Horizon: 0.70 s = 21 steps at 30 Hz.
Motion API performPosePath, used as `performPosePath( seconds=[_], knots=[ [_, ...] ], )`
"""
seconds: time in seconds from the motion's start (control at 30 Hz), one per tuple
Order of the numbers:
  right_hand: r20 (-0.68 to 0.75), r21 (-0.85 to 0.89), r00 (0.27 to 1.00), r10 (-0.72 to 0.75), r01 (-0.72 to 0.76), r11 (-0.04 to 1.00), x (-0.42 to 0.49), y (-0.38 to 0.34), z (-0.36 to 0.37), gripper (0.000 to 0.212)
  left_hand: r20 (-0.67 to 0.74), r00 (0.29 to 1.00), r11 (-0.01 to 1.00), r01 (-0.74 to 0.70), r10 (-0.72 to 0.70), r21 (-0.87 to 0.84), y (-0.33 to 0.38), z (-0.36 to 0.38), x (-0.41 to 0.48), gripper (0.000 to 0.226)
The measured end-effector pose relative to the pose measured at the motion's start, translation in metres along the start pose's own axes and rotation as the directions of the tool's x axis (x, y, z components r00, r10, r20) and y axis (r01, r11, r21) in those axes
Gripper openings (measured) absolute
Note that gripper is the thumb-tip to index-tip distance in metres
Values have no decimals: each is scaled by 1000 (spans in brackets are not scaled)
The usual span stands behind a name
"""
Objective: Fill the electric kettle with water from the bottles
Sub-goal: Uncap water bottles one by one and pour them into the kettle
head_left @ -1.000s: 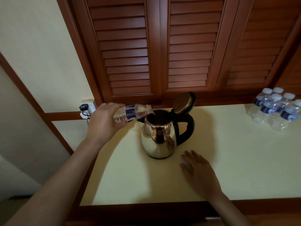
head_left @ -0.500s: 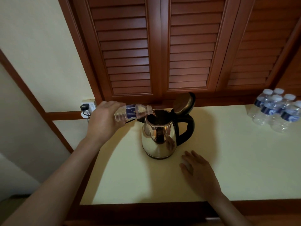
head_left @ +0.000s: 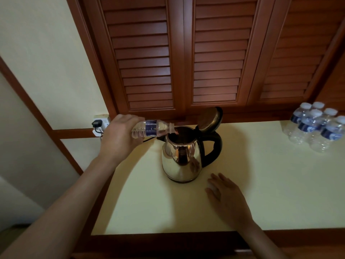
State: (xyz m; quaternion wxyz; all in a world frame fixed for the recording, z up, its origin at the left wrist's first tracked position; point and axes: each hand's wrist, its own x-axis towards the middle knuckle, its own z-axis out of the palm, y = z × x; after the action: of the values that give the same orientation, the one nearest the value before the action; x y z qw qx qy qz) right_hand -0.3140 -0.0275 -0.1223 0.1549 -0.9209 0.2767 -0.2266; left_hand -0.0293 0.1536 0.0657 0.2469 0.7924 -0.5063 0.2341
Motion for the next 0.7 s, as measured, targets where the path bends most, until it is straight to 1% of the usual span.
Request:
performPosePath(
  seconds=[0.1,0.27,0.37,0.47,0.6,0.7],
  knots=[
    [4,4,1000,-4,3,1000,0,-1,-1,38,1,1000,1000,-6,6,9,2,0,1,58],
    [6,3,1000,-1,1,1000,1,-1,-1,41,-16,1000,999,-19,20,29,6,-2,4,52],
    [-17,8,1000,-8,8,1000,0,-2,-2,38,-15,1000,999,-24,25,33,7,-3,5,53],
    [-37,11,999,-15,16,1000,0,-2,-1,42,-16,999,999,-31,31,35,8,-4,6,53],
    [-34,25,999,-2,3,1000,0,0,0,39,-19,999,999,-40,41,34,10,-5,8,52],
    [-27,19,1000,0,1,1000,0,0,1,42,-22,999,998,-47,48,37,12,-4,9,52]
  ],
)
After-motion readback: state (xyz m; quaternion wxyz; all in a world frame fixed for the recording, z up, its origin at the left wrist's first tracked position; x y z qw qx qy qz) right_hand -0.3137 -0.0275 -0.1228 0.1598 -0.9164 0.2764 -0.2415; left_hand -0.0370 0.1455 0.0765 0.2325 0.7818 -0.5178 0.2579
